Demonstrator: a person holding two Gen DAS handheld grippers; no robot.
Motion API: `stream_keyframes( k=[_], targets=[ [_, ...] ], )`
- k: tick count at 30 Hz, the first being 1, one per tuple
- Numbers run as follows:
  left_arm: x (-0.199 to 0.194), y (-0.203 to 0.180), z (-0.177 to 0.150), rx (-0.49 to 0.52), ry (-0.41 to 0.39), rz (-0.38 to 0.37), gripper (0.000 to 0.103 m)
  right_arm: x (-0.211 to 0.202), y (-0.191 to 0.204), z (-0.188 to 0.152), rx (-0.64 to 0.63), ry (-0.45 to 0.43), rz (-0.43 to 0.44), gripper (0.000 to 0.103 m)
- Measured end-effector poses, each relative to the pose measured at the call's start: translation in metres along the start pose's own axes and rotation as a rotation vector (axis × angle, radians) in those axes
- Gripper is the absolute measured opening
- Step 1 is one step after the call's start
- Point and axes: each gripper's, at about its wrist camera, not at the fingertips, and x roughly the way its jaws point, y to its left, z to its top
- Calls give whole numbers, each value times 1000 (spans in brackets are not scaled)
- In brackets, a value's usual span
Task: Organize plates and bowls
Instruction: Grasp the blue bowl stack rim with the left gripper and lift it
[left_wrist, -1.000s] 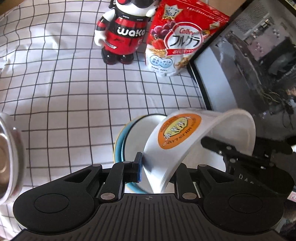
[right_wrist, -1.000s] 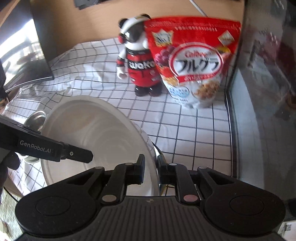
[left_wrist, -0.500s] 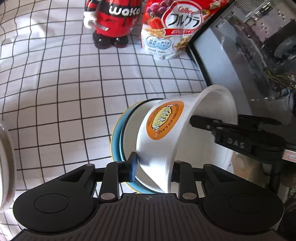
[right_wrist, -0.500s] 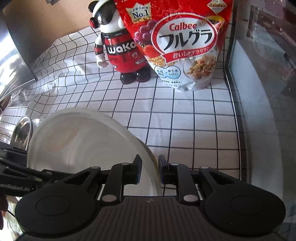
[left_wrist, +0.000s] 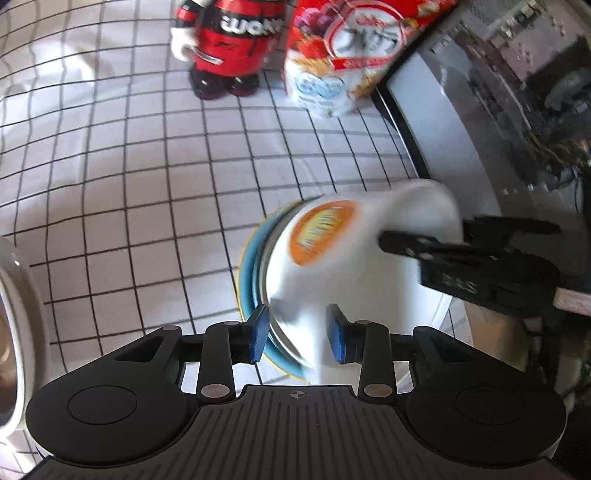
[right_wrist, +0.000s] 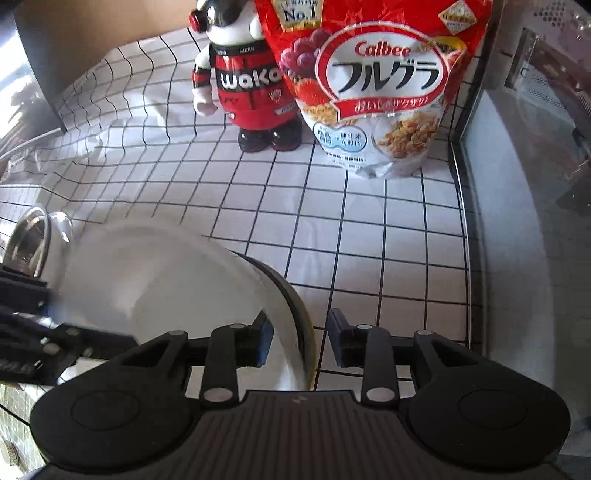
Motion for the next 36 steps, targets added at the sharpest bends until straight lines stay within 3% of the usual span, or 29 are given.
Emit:
stream_keyframes(
  k=[5,9,13,18,22,26,31,36],
  targets=[
    [8,0,-3,9,-28,63,36,-10,-7,1,25,-37,17,35],
    [2,1,-5,13,-35,48,36,-8,-15,1,71,-35,47,36],
    [-12,3,-4,-2,-95,31,36,4,-17,0,86,-15,36,37],
    [-11,11,-13,-49,-146,72,36,15,-20,-7,107,5,55,38],
    [2,30,-31,-157,-194,7,36,20,-24,-18,136,-19,150,44],
    [17,43,-49,-264,-262,-69,37,31,-23,-30,138,-36,145,47],
    [37,38,-55,-226,-209,-44,47,44,-28,-37,218,-8,168,57],
    [52,34,-49,-151,-154,-24,46,49,-26,-42,283,2,189,59]
  ],
)
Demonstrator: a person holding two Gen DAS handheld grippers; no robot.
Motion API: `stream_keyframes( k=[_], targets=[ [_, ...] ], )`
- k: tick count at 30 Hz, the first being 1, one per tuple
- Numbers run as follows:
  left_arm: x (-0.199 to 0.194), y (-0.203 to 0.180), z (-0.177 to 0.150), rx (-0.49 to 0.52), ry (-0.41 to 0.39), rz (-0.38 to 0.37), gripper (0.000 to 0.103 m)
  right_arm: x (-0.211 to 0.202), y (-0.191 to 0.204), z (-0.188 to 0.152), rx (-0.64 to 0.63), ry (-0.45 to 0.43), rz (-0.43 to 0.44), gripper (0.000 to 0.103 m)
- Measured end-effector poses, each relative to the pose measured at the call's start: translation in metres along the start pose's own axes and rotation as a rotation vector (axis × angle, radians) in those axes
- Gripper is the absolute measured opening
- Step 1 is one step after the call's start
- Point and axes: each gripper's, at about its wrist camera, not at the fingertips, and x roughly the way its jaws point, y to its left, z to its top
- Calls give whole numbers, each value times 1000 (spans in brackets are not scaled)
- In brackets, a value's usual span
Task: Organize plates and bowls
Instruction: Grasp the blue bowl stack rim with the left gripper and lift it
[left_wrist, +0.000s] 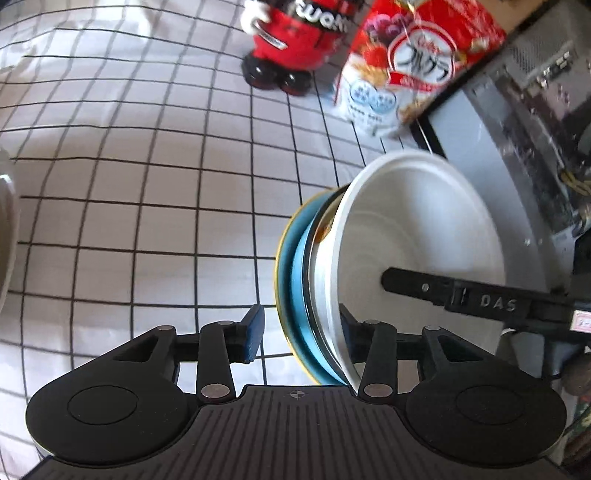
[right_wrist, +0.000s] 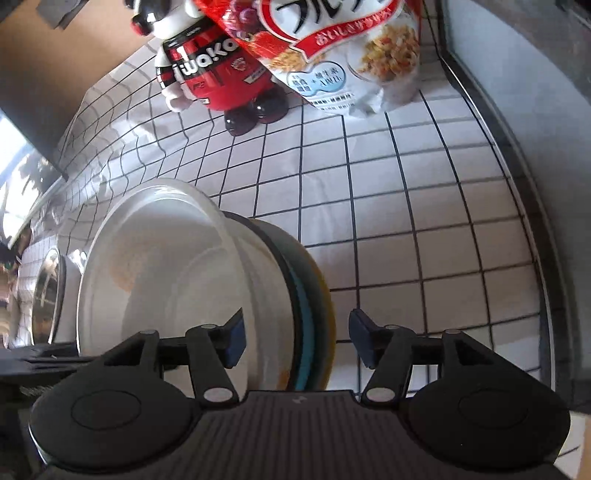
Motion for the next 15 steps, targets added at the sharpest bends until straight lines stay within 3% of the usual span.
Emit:
stream_keyframes(
  k=[9,15],
  targets=[
    [19,4,3,61,77,-102,44,3,-3,-3,143,12,2,62],
    [31,6,8,62,124,-147,48,-1,16,3,-18,-15,-73,64]
  ],
)
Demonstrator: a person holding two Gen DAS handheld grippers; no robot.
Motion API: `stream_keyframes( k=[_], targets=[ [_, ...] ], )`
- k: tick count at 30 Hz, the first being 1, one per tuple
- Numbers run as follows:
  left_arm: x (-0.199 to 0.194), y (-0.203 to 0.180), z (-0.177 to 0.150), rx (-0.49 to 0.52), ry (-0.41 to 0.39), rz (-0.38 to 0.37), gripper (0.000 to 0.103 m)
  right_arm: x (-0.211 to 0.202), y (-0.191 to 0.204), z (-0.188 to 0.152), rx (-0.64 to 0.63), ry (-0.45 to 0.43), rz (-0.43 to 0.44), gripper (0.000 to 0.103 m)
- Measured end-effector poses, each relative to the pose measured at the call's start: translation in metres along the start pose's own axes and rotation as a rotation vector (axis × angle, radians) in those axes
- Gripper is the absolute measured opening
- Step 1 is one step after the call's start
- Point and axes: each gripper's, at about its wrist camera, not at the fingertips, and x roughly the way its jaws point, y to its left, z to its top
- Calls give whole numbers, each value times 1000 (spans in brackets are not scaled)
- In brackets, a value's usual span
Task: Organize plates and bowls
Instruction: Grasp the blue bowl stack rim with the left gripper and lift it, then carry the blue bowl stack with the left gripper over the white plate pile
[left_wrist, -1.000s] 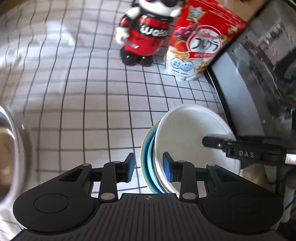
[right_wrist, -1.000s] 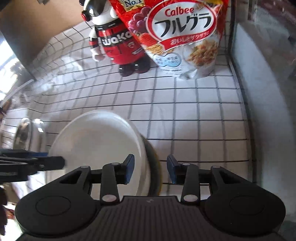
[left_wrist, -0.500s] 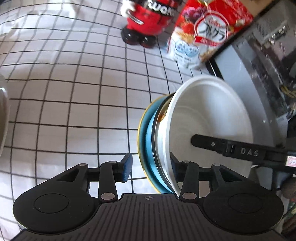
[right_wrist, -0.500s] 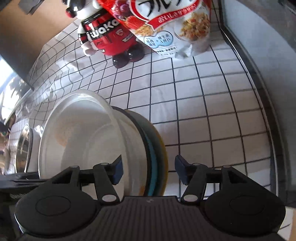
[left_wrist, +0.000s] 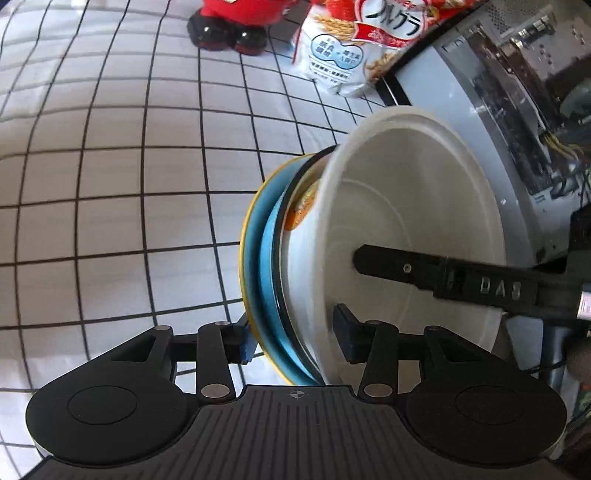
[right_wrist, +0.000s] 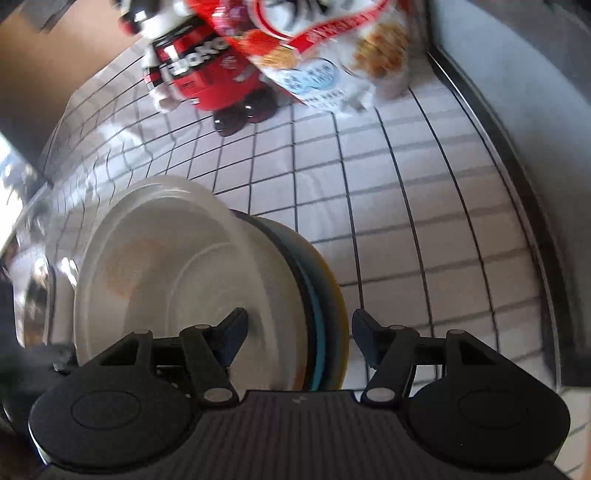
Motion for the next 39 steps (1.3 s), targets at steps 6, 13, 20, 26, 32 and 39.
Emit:
stream_keyframes(
  k=[6,13,20,26,32,39],
  targets=[
    [2,3,-3,-73,-26,-15,49,-4,8,8,-198,-58,-31,70],
    [-2,-1,-11,-121,-65,16,49,-5,2,10,-288,-90,37,70],
    [-5,-7,-16,-169,-107,66,48,3,-4,12,-238,23,94,70],
    [-8,-13,-30,-104,-197,96,48,-2,4,1,-275,-21,53,70],
    [-28,-37,-40,46,-324,281,38,-6,13,-3,-356,-83,-3,70],
    [-28,-34,-33,-5,-311,292,28,-8,17,-5,-369,-97,-32,75]
  ],
)
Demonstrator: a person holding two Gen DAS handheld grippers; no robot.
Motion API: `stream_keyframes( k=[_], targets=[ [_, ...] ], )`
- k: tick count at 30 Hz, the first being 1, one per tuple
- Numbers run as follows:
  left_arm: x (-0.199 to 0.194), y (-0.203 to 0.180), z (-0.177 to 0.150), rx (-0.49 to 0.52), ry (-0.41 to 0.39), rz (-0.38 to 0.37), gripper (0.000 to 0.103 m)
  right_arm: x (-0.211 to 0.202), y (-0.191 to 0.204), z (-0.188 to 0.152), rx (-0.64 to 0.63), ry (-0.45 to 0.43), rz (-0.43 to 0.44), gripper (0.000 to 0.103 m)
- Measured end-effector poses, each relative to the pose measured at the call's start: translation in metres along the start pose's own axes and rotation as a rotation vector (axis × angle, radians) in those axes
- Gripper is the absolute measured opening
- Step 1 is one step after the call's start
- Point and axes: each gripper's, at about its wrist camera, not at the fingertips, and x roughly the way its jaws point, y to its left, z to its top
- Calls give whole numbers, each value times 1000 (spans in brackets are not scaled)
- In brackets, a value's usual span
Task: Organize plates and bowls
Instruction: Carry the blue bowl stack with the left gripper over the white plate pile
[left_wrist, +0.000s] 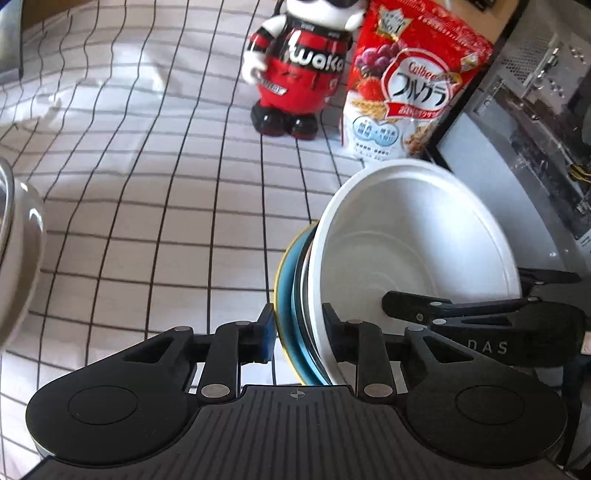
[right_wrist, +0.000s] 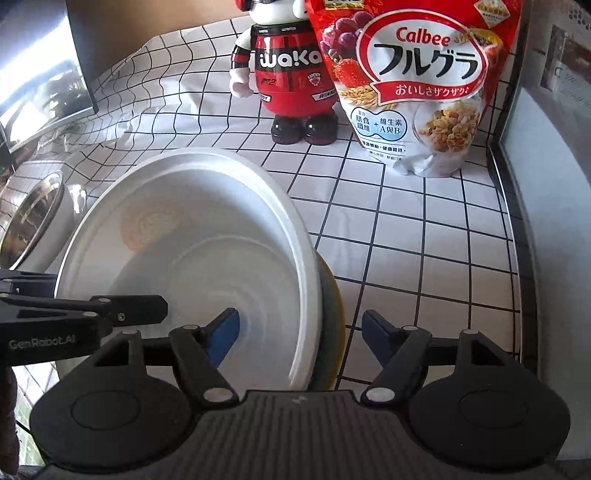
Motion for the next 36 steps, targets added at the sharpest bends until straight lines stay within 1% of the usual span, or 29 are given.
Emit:
stream_keyframes(
  k=[4,9,10,12,17,20,23,24,28,30,32,33,36],
  targets=[
    [1,-4,-2,35,13,27,28,-1,8,-2,-32,0,-36,79],
    [3,-10,-3,80,19,60,28,-1,23,-4,-117,-5,-125,90],
    [3,-11,-3,91,18,66,28,-1,26,-4,-141,-5,-142,91],
    [4,-11,-2,96,23,63,28,0,29,-2,-173,-2,-175,97],
    [4,-5,0,70,32,33,28,4,28,4,-159,41,-198,103],
    [4,-3,1,56,36,18,28,6,26,4,-101,55,-209,103],
    [4,-3,1,55,35,11,28,8,20,4,-23,83,-193,103],
    [4,-2,1,46,36,6,28,9,18,4,-16,91,-182,103],
    [5,-1,4,37,52,-5,29,11,15,6,-44,105,-131,102],
    [4,-2,5,34,71,9,30,10,16,8,-91,98,-108,95],
    [1,-5,4,47,74,14,30,3,14,7,-103,58,-107,92],
    [-1,-5,4,49,76,18,30,-1,12,7,-101,36,-90,92],
    [-3,-3,5,29,86,4,31,-5,-2,9,-50,40,-6,92]
  ],
)
